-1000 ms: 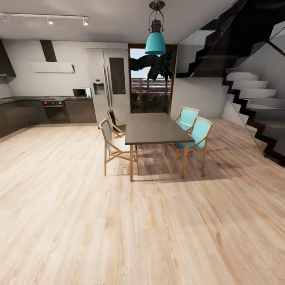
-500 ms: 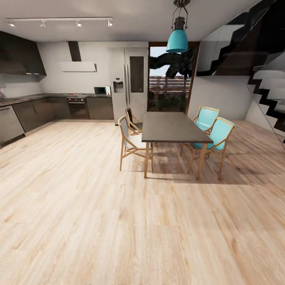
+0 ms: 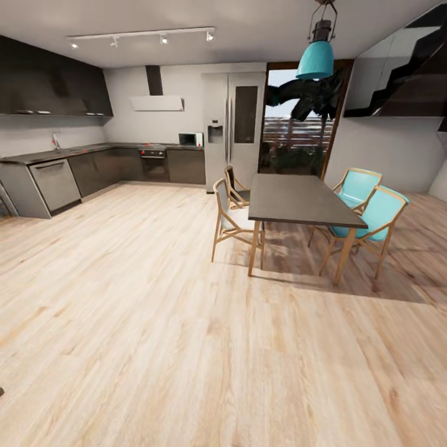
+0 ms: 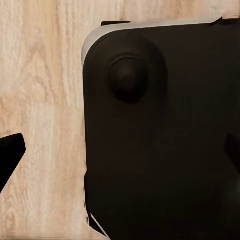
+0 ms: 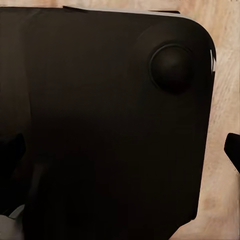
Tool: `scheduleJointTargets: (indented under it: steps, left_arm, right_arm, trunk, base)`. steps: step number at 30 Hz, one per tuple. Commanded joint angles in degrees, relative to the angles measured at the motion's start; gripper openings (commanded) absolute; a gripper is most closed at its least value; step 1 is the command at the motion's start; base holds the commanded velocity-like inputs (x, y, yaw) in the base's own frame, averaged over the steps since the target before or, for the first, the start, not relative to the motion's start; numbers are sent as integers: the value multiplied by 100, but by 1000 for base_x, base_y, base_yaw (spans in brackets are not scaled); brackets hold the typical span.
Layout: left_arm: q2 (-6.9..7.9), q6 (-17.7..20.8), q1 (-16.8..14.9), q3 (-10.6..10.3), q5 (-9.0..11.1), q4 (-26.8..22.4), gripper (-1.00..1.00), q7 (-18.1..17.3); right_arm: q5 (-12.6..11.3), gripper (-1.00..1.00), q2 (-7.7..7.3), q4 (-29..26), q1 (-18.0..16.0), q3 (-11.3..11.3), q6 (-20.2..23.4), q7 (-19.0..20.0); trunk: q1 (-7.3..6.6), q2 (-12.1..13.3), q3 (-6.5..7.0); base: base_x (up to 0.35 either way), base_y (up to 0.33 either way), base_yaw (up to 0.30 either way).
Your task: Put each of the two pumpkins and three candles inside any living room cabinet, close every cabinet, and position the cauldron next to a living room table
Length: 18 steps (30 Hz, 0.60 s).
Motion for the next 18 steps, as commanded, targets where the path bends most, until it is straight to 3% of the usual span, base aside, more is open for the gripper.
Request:
scheduleJointTargets:
  steps: [1,18]
  left_arm:
    - [4,-27,-1,-1,0,-1,100,-3]
    - [9,-68,-1,-17,-18,-2,100,-3]
  right_arm:
    - [6,100,1,1,-2,2,-18,-4]
    - [9,100,-4,7,-2,11,-17,-4]
  trunk:
    - [-2,-2,-8]
    - [-2,-2,-64]
  base:
    - [-76,-38,278]
    - [-7,-4,278]
